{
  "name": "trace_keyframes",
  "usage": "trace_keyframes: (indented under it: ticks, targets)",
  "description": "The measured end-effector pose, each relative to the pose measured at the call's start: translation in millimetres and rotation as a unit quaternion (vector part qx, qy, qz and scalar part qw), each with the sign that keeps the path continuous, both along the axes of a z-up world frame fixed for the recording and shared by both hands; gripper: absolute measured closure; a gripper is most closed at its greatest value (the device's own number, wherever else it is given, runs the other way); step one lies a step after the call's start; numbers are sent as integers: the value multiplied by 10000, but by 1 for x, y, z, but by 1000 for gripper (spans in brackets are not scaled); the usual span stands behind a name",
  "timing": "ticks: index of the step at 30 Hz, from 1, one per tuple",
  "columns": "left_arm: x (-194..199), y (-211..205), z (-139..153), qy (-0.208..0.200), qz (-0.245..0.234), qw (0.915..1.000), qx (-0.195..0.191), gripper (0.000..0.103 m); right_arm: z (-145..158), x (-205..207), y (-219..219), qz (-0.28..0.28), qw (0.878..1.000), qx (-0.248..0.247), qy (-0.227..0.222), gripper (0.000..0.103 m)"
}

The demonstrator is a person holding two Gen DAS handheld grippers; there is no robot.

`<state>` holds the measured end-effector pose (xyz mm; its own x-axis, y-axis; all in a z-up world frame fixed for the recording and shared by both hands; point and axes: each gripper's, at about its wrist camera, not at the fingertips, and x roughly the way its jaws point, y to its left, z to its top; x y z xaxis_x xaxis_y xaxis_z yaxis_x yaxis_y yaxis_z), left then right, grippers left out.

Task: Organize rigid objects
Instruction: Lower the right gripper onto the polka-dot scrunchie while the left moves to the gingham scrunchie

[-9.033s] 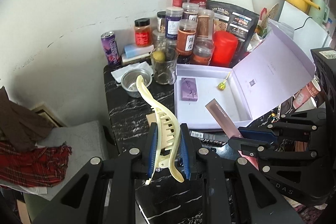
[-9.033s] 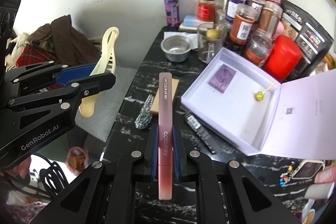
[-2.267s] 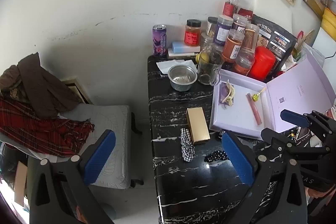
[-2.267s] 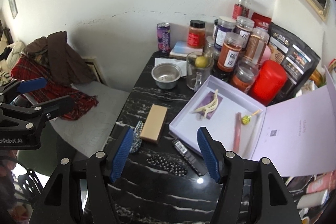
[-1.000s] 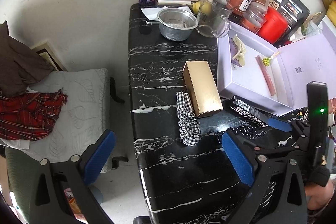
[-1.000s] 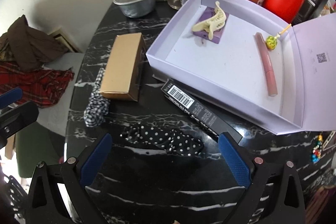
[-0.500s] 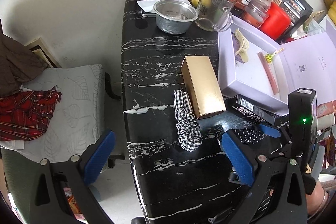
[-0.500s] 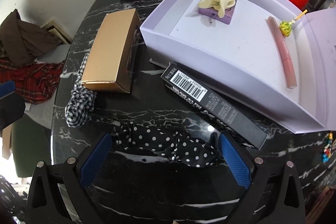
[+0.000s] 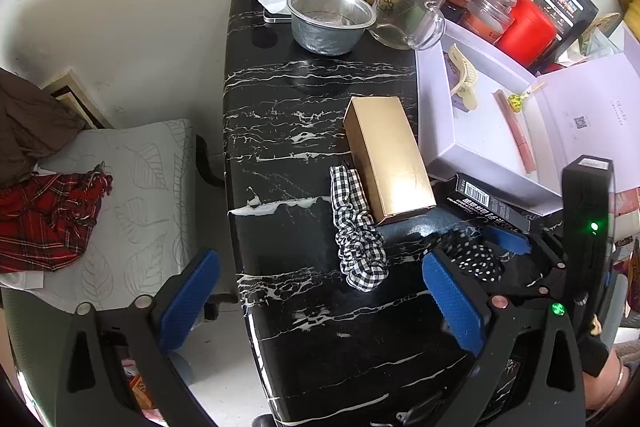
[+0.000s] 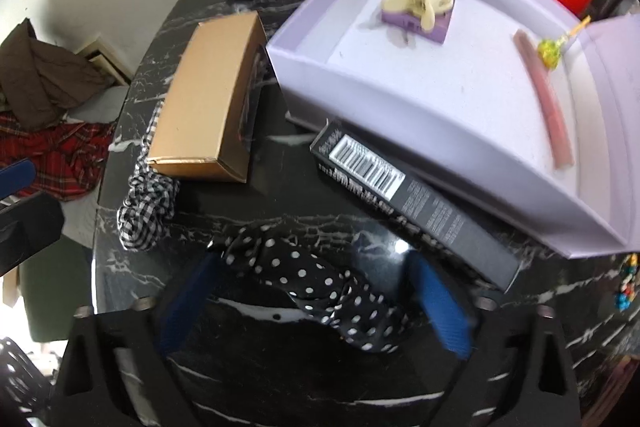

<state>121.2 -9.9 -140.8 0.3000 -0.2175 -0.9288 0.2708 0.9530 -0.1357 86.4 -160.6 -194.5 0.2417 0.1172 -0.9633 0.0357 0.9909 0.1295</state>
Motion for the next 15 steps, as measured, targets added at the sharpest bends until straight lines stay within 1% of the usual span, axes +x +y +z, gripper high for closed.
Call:
trace_keyframes:
  ticks: [1, 2, 3, 4, 5, 7, 9, 11, 13, 15]
  targets:
    - [1, 0, -2, 17, 2, 10000, -2, 0, 2, 0, 1, 58, 10000, -47, -52, 32]
    - [1, -1, -2, 32, 2, 10000, -4, 0, 5, 1, 2, 111, 9999, -78, -86, 39]
    - [1, -1, -4, 45, 2, 10000, -8, 0, 6, 2, 3, 157, 9998, -77, -113, 50]
    - [2, -2, -5, 51, -3, 10000, -25, 0, 7, 2, 3, 197, 9997, -99, -143, 56]
    - [1, -2, -6, 48, -7, 10000, -35, 0, 8, 2, 5, 263, 9994, -145, -164, 66]
    - [2, -5, -12, 62, -17, 10000, -10, 0, 9, 2, 6, 352, 9991, -170, -160, 70]
    - [3, -9, -17, 93, -60, 9999, 15, 0, 9, 2, 5, 350, 9992, -117, -163, 79]
    - [4, -13, -23, 112, -86, 9999, 38, 5, 9, 0, 4, 359, 9992, -105, -138, 81]
    - [5, -16, -29, 196, -143, 9997, 61, 14, 9, -2, 2, 349, 9993, -59, -118, 81]
    - [7, -19, -34, 237, -138, 9996, 70, 20, 8, -3, -1, 339, 9994, -47, -101, 81]
